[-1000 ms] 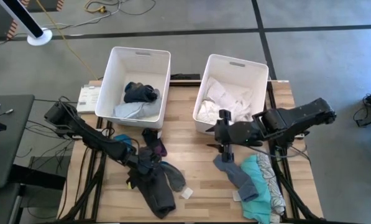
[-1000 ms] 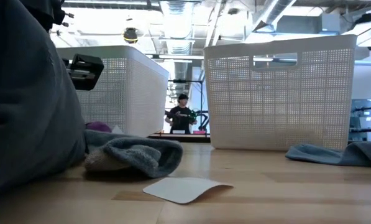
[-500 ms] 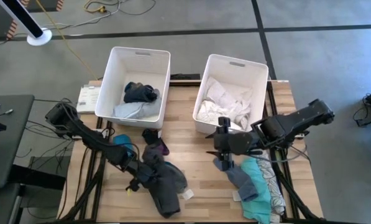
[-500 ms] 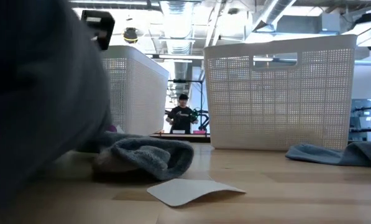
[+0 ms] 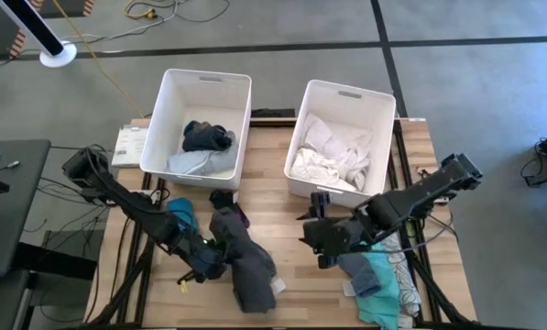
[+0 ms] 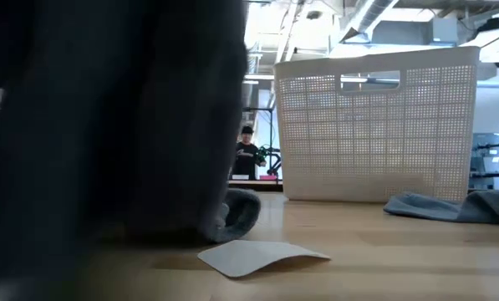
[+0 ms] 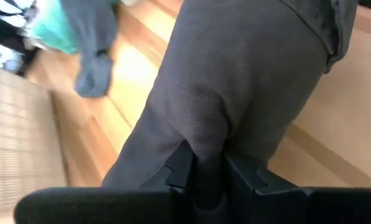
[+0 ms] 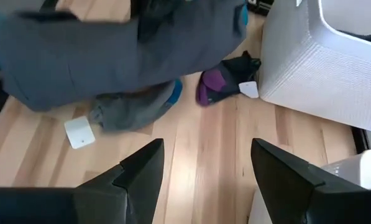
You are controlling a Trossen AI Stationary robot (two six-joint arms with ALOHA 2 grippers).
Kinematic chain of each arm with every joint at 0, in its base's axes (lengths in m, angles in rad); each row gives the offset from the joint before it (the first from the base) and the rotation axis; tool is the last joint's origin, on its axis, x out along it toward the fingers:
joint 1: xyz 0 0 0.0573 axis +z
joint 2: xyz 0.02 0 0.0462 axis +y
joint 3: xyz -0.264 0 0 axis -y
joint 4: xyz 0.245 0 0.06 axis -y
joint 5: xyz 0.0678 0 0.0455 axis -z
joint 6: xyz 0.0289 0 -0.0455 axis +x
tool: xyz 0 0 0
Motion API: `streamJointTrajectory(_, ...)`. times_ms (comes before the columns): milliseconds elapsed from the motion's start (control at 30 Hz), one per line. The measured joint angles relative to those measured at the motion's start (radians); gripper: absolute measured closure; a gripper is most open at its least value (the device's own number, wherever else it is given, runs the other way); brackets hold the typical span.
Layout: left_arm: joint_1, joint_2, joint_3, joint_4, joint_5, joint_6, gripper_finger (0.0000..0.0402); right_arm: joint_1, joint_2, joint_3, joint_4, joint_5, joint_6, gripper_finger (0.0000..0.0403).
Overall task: Sort clothes
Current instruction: Put the rolled black shorts into the left white bin
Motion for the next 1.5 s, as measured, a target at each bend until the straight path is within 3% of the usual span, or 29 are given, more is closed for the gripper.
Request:
streamJointTrajectory(167, -0.012, -0.095, 0.0, -0.001, -0.073, -0.004, 0.0358, 0.019, 0.03, 0.0, -0.015, 0.067, 0.013, 0.0148)
streamJointTrajectory(467, -0.047, -0.251, -0.018, 0.091, -0.1, 0.023, 0.0358, 0.055, 0.069, 0.0, 0.017, 0.132, 0.011, 0.0148)
streamJointTrajectory(700, -0.072, -0.268, -0.049, 0.21, -0.149, 0.142, 0.0359, 0.082, 0.102, -0.001, 0.085, 0.212, -0.052, 0.0148)
streamJointTrajectory(1000, -0.072, -0.274, -0.049, 0.379, -0.126, 0.292, 0.0359, 0.105, 0.136, -0.001, 0.164, 0.345, -0.169, 0.0148)
streamJointTrajectory(1300, -0.013, -0.329, -0.049, 0.449, -0.027, 0.33, 0.0359, 0.121, 0.166, -0.001, 0.387, 0.485, -0.426, 0.0148)
streamJointTrajectory(1500, 0.036, -0.351, -0.049, 0.466, 0.008, 0.327, 0.0359, 0.121, 0.167, -0.001, 0.598, 0.499, -0.637, 0.0148)
